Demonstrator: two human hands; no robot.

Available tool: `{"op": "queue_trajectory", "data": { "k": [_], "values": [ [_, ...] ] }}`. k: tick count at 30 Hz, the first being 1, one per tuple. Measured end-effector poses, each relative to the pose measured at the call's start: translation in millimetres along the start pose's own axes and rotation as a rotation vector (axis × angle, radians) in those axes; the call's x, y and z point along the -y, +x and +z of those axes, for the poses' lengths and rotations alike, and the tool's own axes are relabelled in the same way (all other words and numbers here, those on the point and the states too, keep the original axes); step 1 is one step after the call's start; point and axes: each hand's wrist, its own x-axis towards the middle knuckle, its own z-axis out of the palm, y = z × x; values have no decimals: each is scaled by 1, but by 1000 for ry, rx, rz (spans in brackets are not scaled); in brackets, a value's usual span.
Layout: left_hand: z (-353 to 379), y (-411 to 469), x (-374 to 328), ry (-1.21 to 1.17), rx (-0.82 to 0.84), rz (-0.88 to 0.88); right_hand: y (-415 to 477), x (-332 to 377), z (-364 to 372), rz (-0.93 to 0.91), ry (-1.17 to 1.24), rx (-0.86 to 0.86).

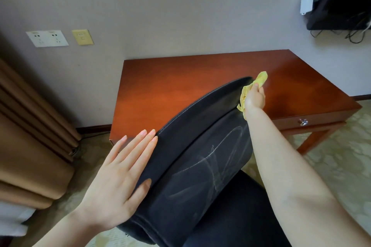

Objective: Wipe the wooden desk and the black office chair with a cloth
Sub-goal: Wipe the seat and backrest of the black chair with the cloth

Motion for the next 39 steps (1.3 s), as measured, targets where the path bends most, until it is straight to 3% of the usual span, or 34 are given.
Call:
{"op": "queue_trajectory", "data": {
  "k": [6, 12, 17, 21, 27, 30, 33, 39],
  "values": [
    [-1, 2, 4, -112, 7, 10, -48, -25, 17, -176, -36, -26],
    [0, 2, 6, -132, 15, 22, -129, -41, 29, -462, -24, 155],
    [1, 8, 8, -197, -41, 3, -187, -46, 35, -687, -175, 284],
    [2, 12, 9, -328, -194, -59, -223, -55, 35, -871, -259, 346],
    [7, 24, 12, -293, -319, -117, -266, -55, 42, -1086, -486, 534],
    [7, 17, 10, -270, -348, -164, -259, -54, 32, -1202, -586, 595],
    [6, 1, 11, -238, -300, -91, -233, -47, 13, -1396, -694, 651],
    [10, -14, 14, -180, -29, -85, -159, -14, -7, -1198, -810, 488]
  ]
}}
